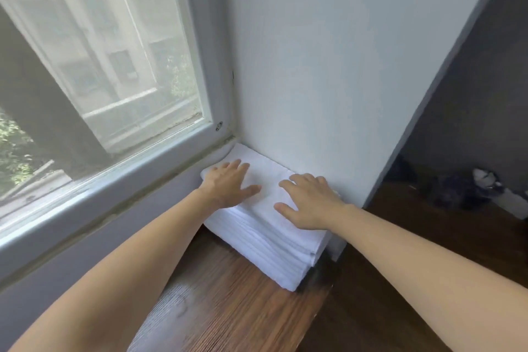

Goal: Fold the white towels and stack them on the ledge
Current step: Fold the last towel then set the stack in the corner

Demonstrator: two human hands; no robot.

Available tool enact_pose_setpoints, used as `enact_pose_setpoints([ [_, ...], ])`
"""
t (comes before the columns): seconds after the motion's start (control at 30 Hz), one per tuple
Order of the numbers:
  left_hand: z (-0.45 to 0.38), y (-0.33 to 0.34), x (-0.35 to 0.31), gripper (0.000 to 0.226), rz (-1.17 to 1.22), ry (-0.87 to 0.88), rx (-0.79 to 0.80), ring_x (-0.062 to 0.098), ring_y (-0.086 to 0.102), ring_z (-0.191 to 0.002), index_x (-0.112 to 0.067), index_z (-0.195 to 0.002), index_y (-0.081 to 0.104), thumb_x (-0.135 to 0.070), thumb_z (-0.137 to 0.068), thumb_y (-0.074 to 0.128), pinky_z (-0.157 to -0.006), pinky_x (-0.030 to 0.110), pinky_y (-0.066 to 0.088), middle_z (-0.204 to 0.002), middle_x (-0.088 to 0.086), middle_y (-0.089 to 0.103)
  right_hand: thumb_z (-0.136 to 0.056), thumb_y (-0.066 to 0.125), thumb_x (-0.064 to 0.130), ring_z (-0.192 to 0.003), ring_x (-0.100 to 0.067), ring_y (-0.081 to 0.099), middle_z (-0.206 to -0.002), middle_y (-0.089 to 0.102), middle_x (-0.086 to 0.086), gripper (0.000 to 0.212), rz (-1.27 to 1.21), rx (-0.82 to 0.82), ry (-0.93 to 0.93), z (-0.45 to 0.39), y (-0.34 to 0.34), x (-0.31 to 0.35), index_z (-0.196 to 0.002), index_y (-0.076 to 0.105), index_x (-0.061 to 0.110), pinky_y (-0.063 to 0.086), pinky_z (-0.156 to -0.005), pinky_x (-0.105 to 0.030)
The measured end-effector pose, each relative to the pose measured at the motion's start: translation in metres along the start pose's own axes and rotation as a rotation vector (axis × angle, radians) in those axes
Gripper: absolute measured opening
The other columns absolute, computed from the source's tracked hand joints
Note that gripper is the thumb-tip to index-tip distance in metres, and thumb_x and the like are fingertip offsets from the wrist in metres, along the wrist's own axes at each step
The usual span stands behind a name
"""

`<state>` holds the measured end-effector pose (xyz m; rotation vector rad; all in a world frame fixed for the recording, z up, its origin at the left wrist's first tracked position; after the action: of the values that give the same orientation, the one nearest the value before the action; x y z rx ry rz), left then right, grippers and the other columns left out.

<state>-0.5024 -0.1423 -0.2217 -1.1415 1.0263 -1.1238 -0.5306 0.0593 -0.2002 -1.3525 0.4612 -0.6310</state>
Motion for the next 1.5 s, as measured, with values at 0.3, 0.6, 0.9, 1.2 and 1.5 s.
enact_pose_setpoints([
  [0.3,0.182,-0.034,-0.006,0.038,0.097,-0.279,-0.237,0.025,0.064,-0.096,-0.015,-0.111,0.058,-0.051,-0.099,0.049,-0.079,0.038,0.053,-0.105,-0.001,0.067,-0.100,0.048,0.038,-0.109,-0.034,0.055,-0.122,0.055,-0.011,0.038,-0.115,-0.231,-0.240,0.049,-0.045,0.123,-0.129,0.051,0.013,0.047,-0.091,-0.045],
  [0.6,0.424,0.026,0.026,0.038,0.134,-0.722,-0.191,0.027,0.063,-0.105,-0.017,-0.113,0.060,-0.050,-0.099,0.048,-0.084,0.039,0.051,-0.111,0.002,0.068,-0.098,0.051,0.038,-0.115,-0.035,0.058,-0.125,0.059,-0.011,0.040,-0.273,-0.200,-0.586,0.130,-0.018,0.300,-0.130,0.055,0.015,0.050,-0.095,-0.046],
  [0.9,0.636,0.138,0.041,0.040,0.416,-1.226,0.027,0.024,0.062,-0.114,-0.020,-0.133,0.059,-0.043,-0.103,0.046,-0.091,0.034,0.050,-0.125,0.005,0.067,-0.098,0.051,0.037,-0.106,-0.035,0.060,-0.116,0.059,-0.010,0.034,-0.274,-0.067,-0.781,0.187,0.029,0.410,-0.120,0.060,0.012,0.052,-0.090,-0.044],
  [1.2,0.715,0.204,0.068,0.045,0.553,-1.322,0.028,0.027,0.058,-0.125,-0.017,-0.141,0.056,-0.041,-0.102,0.052,-0.099,0.035,0.049,-0.143,0.006,0.055,-0.093,0.049,0.030,-0.088,-0.030,0.062,-0.096,0.067,-0.003,0.019,-0.222,0.213,-0.729,0.198,0.121,0.488,-0.094,0.061,0.014,0.053,-0.070,-0.037],
  [1.5,0.734,0.283,0.108,0.041,0.580,-1.219,0.135,0.022,0.055,-0.124,-0.019,-0.138,0.055,-0.041,-0.103,0.049,-0.096,0.038,0.050,-0.140,0.001,0.054,-0.096,0.054,0.016,-0.092,-0.030,0.073,-0.099,0.074,-0.013,0.025,-0.545,0.519,-0.274,0.166,0.252,0.537,-0.115,0.067,0.006,0.058,-0.071,-0.039],
])
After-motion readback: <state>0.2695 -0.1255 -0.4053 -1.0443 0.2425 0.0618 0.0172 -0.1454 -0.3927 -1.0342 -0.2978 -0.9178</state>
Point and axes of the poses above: each hand's wrist, its own z-axis away from the middle knuckle, its own y-axis out of the palm, x = y × z, the point moved 6 cm from there along -z, towards the middle knuckle
